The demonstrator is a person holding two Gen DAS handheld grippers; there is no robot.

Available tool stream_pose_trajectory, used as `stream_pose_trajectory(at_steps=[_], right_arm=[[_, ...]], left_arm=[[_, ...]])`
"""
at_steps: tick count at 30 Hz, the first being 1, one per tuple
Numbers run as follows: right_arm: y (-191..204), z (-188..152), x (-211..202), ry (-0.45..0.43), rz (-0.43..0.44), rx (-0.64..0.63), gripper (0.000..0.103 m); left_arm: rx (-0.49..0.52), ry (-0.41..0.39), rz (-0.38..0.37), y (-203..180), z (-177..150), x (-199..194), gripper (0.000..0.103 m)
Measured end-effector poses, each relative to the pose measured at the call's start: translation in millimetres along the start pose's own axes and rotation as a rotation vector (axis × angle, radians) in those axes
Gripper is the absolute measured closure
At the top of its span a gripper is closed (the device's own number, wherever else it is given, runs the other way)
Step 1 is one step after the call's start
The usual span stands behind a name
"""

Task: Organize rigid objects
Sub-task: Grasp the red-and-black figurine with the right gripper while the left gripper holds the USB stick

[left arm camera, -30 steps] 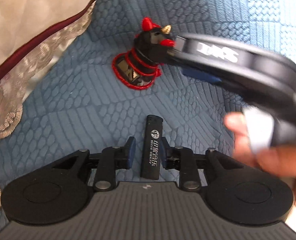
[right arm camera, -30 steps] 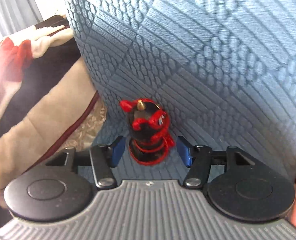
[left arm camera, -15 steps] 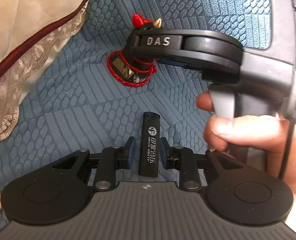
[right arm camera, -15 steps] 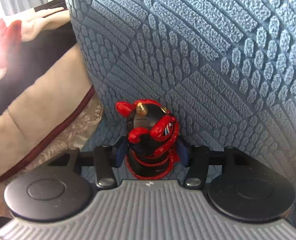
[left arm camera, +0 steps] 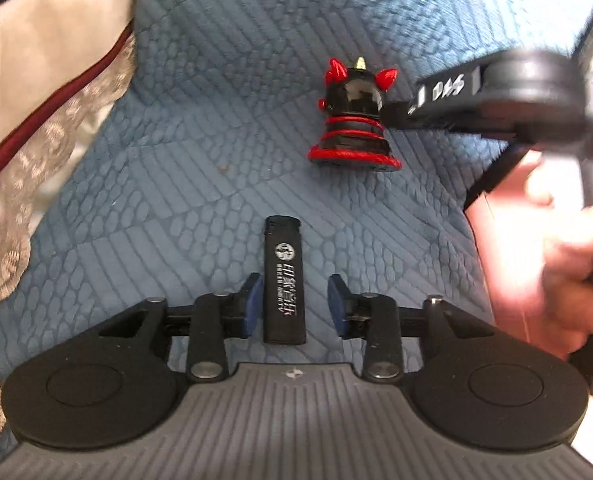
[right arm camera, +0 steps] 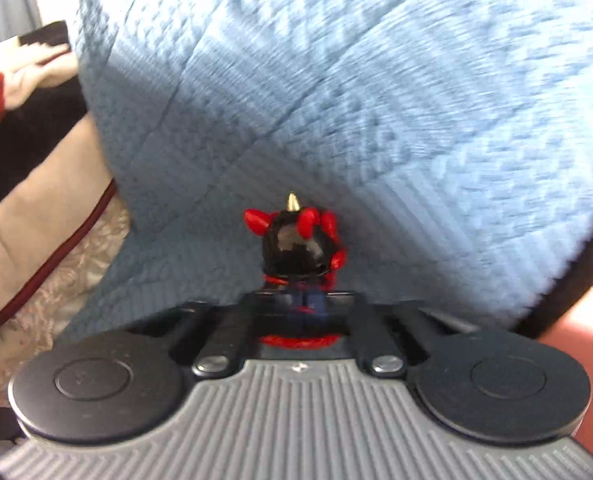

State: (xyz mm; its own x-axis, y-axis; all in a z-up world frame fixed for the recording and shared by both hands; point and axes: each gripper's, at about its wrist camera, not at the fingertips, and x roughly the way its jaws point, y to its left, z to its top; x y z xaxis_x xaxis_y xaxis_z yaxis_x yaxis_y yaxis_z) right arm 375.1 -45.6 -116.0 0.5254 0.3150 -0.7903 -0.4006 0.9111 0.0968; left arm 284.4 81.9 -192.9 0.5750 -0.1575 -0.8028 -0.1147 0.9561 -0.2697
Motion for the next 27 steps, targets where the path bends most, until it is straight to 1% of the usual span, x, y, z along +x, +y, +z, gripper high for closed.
stream_pose_trajectory(at_steps=[2,5,6,7,8,9,12,13,14,16,17,20,22,27], right_arm=[[-9.0,-0.9,-10.5,-0.015,-0.007,0.017,0.097],[-20.2,-5.3,-17.8,0.0,-0.011,0.046,0.097],[-24.3,-6.0,-19.3,0.004,-0.004,0.058,0.096],[-26.1,-7.9,-19.9,0.006,0.002,0.067,0.095],[-26.0,-10.6,-20.3,0.003,0.005,0.076,0.095],[-26.8,-11.5,-21.0,-0.001,0.006,0.081,0.094],[-26.7,-12.4,-21.2,-0.002,0.005,0.085,0.092],[-27.5,-11.9,-23.0,-0.004,0.004,0.085,0.088],[-28.3,-11.5,-22.6,-0.006,-0.005,0.086,0.082],[-27.5,-11.4,-17.9,0.0,-0.017,0.096,0.041],[-28.9,-12.0,-15.2,0.007,-0.008,0.108,0.036],[-26.0,-13.6,-3.6,0.035,0.017,0.119,0.036],[-19.0,-14.1,4.9,0.054,0.028,0.093,0.035],[-2.9,-12.9,22.2,0.06,0.006,0.019,0.036]], left_arm=[[0.038,-0.015,0.024,-6.9,-3.0,0.5,0.06],[0.091,-0.03,0.056,-14.7,-7.2,2.2,0.061],[0.107,-0.031,0.067,-16.7,-8.3,2.8,0.061],[0.119,-0.034,0.078,-18.4,-9.3,2.4,0.064],[0.132,-0.037,0.093,-19.8,-9.9,2.4,0.073],[0.145,-0.04,0.117,-20.6,-10.2,2.6,0.075],[0.133,-0.036,0.111,-17.9,-7.9,2.3,0.076],[0.127,-0.035,0.109,-17.1,-7.2,2.0,0.076],[0.119,-0.033,0.107,-16.1,-6.7,1.5,0.076],[0.087,-0.027,0.095,-13.5,-5.4,0.5,0.076],[0.068,-0.021,0.087,-11.6,-4.4,0.2,0.076],[0.007,-0.002,0.057,-5.7,-1.5,-0.6,0.076],[-0.024,0.008,0.04,-2.5,-0.1,-0.8,0.076],[-0.066,0.025,0.005,1.0,1.9,-2.2,0.076]])
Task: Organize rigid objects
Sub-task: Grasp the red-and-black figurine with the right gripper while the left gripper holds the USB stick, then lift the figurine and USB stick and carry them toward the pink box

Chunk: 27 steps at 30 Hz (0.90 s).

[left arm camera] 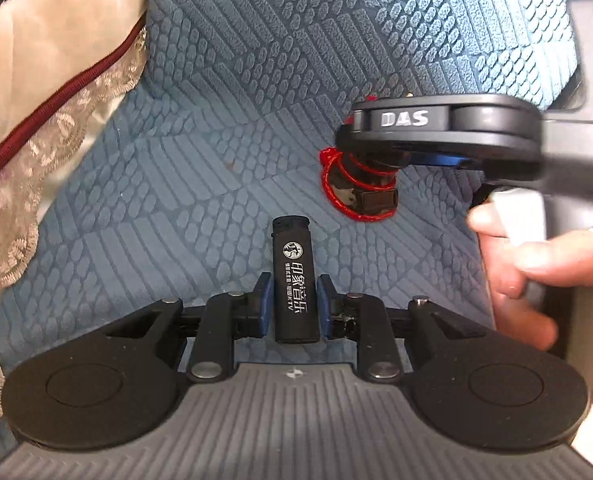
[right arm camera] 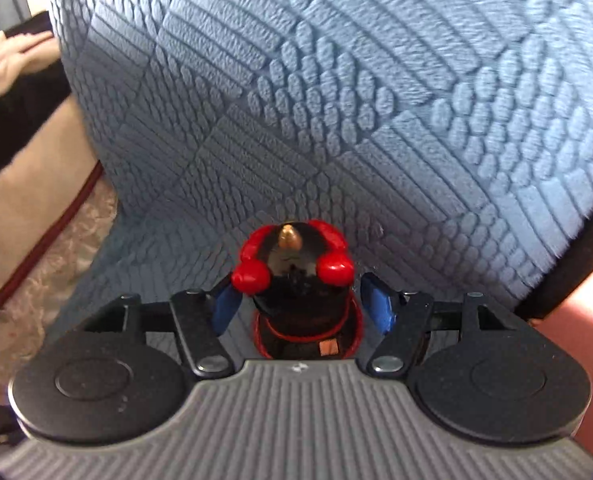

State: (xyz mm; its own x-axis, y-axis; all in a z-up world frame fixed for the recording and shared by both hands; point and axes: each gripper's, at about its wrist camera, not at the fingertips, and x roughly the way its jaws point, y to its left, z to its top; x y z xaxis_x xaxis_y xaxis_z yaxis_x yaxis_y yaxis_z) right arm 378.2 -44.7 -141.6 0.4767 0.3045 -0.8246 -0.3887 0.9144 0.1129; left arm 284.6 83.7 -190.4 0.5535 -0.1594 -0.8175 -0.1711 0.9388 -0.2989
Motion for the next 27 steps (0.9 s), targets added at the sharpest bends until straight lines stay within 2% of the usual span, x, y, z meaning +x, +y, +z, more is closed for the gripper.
stream_pose_trajectory(at_steps=[3,7,17,18,19,20,27], right_arm=[[5.2,1.1,4.0,-0.019,-0.014,-0.056,0.04],[8.6,2.1,2.5,-0.015,-0.05,-0.097,0.04],[-6.8,-12.0,-34.2,0.004,-0.095,0.009,0.04],[-7.3,-14.8,-37.5,0.003,-0.104,0.012,0.04],[-8.5,-17.4,-40.9,0.004,-0.119,0.012,0.04],[-9.3,-19.6,-44.0,0.006,-0.131,0.007,0.04],[-6.8,-42.1,-68.0,0.013,-0.111,0.028,0.04]], left_arm=[[-0.01,0.005,-0.015,0.8,0.8,-1.3,0.076],[-0.046,0.009,-0.038,5.4,3.1,-4.6,0.076],[-0.106,-0.002,-0.102,15.9,-6.7,-24.1,0.077],[-0.11,-0.001,-0.103,16.9,-7.5,-25.9,0.078],[-0.114,-0.001,-0.102,18.0,-8.3,-27.5,0.09],[-0.118,0.005,-0.104,19.0,-9.0,-28.5,0.093],[-0.132,0.017,-0.111,23.4,-13.7,-31.5,0.093]])
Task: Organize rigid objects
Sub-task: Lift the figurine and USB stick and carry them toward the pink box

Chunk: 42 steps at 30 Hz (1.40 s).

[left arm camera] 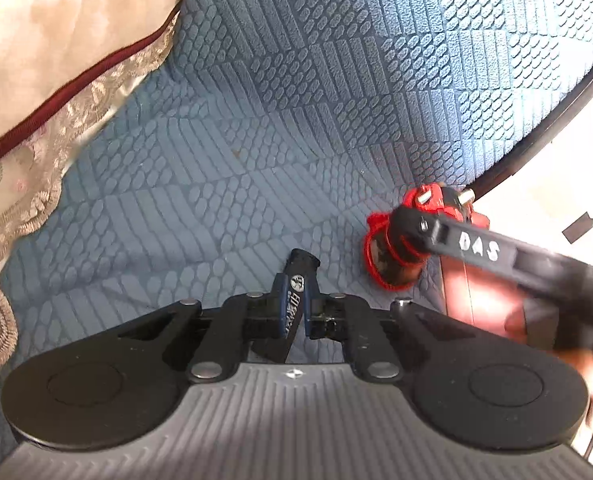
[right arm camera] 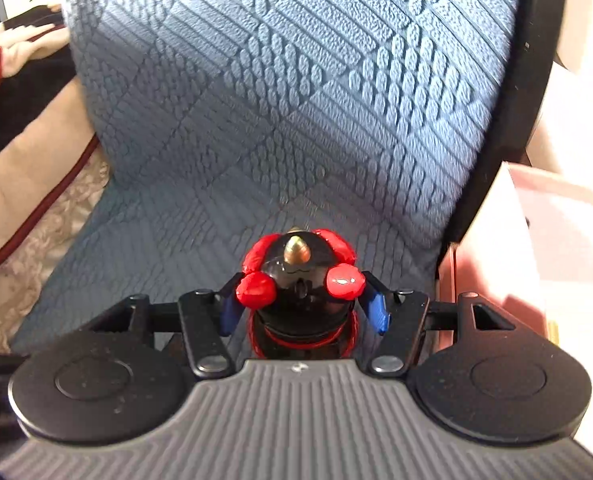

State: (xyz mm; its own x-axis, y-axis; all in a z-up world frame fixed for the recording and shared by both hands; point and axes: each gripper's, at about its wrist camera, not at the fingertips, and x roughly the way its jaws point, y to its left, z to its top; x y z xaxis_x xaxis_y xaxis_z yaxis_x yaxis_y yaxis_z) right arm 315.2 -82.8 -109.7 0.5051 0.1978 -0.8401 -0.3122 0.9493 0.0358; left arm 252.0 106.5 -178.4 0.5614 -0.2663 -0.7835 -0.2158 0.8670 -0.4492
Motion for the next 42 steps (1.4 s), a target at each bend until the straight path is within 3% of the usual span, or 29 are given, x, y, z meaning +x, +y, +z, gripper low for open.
stream_pose_trajectory(at_steps=[15,18,21,28,35,42], right_arm=[[33.1,-35.3,-20.1,0.018,0.163,-0.043,0.04],[39.4,-43.5,-15.9,0.027,0.154,-0.074,0.04],[40.7,-50.3,-16.8,0.015,0.154,-0.086,0.04],[40.2,-54.5,-19.0,0.001,0.158,-0.094,0.04],[40.5,-56.3,-20.8,-0.004,0.16,-0.097,0.04],[39.5,-56.8,-20.9,-0.006,0.164,-0.087,0.04]], left_arm=[[-0.281,0.079,-0.077,39.8,4.9,26.5,0.092],[-0.324,0.082,-0.121,44.1,4.6,30.1,0.082],[-0.332,0.078,-0.144,43.9,5.6,30.9,0.073],[-0.308,0.07,-0.129,40.1,7.3,30.3,0.073],[-0.371,0.076,-0.175,46.9,6.8,33.0,0.071],[-0.371,0.074,-0.228,43.7,8.0,30.2,0.071]])
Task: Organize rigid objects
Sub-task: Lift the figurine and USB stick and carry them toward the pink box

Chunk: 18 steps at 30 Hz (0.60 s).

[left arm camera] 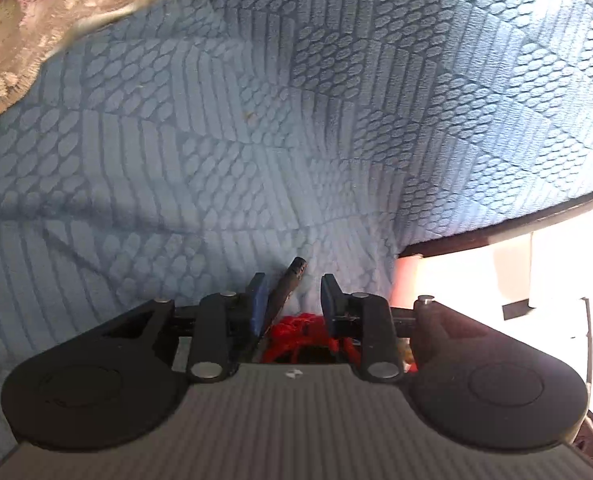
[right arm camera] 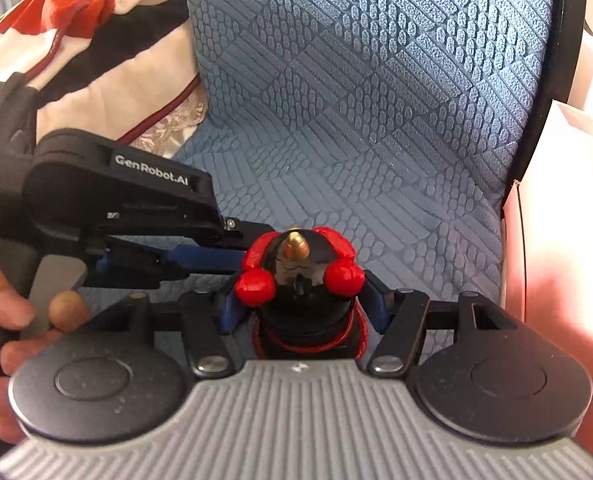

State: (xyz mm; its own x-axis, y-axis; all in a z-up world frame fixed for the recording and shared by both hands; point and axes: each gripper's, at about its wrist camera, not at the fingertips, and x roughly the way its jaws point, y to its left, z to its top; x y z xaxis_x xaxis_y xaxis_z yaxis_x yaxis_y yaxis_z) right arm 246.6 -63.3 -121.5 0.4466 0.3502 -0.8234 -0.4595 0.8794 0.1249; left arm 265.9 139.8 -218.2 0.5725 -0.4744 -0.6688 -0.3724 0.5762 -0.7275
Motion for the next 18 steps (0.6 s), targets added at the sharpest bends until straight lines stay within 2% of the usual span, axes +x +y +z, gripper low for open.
stream_pose_trajectory(at_steps=[5,13,18], right_arm=[[0.4,-0.2,0.3,-0.002,0.0,0.006,0.04],[0.6,-0.2,0.2,-0.001,0.0,0.008,0.04],[0.8,-0.3,0.5,-0.002,0.003,0.014,0.04]], left_arm=[[0.05,-0.001,0.065,-4.7,-2.6,4.0,0.071],[0.039,0.01,0.024,-4.6,-0.8,7.6,0.071],[0.092,0.014,0.055,-10.3,-2.5,10.7,0.071]])
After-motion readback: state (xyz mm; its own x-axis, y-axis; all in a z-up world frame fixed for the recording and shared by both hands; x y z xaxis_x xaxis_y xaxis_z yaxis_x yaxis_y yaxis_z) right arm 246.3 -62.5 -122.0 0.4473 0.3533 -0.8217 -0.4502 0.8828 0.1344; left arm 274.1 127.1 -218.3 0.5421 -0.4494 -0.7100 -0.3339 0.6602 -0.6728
